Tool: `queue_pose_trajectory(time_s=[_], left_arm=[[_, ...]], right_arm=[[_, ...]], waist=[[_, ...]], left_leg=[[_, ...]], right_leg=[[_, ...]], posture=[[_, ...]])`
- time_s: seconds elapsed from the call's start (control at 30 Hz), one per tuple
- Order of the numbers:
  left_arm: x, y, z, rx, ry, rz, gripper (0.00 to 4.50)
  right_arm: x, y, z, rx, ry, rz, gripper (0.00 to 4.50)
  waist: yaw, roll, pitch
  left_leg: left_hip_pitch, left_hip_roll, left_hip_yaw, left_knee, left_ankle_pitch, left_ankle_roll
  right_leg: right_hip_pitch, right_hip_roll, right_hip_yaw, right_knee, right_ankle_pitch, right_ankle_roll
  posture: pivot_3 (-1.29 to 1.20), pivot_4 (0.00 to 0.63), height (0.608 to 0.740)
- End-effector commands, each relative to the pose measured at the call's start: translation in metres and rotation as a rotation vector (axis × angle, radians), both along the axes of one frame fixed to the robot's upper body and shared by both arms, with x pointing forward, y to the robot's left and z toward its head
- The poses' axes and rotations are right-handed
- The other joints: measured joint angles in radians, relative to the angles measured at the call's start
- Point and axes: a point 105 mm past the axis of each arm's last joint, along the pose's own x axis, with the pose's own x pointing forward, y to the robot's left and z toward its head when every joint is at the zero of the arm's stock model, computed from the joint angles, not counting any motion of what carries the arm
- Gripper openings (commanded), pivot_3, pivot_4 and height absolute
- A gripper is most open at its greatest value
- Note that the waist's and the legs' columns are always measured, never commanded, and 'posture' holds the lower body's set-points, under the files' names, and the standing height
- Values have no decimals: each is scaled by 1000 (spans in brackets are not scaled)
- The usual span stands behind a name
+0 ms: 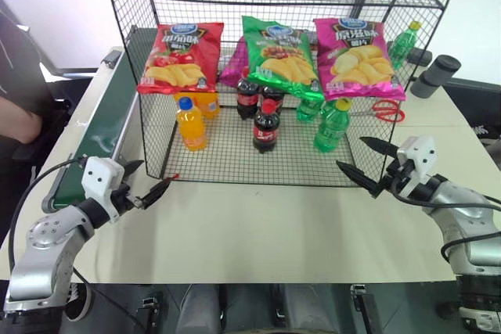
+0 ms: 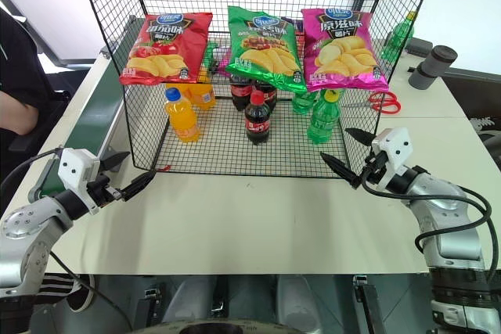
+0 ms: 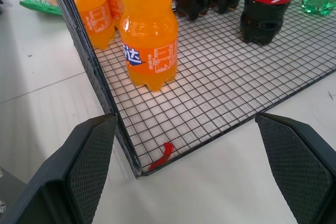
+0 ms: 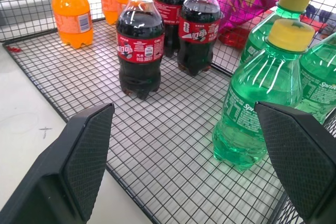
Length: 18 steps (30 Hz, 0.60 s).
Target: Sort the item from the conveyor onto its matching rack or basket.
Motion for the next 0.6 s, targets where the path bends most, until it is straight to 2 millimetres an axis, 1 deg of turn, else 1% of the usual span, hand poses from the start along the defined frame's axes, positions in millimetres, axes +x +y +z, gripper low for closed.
queue_pose_trajectory(time_s=[0.03,0.33,0.6], left_arm=[[0,2,10,12,-45,2,4500],[5,4,9,19,-47,18,4500],[11,2,9,15,-53,14,4500]], right_arm=[[0,0,9,-2,-44,5,4439],[-1,-3,3,-5,-36,-2,4439],[-2,-2,3,-18,-37,-5,4439]], waist=[[0,0,0],[0,0,0],[1,0,0]], left_leg=[[0,0,0,0,0,0],[0,0,0,0,0,0],[0,0,0,0,0,0]], right_leg=[[0,0,0,0,0,0],[0,0,0,0,0,0],[0,0,0,0,0,0]], posture=[[0,150,740],[0,150,740],[0,150,740]])
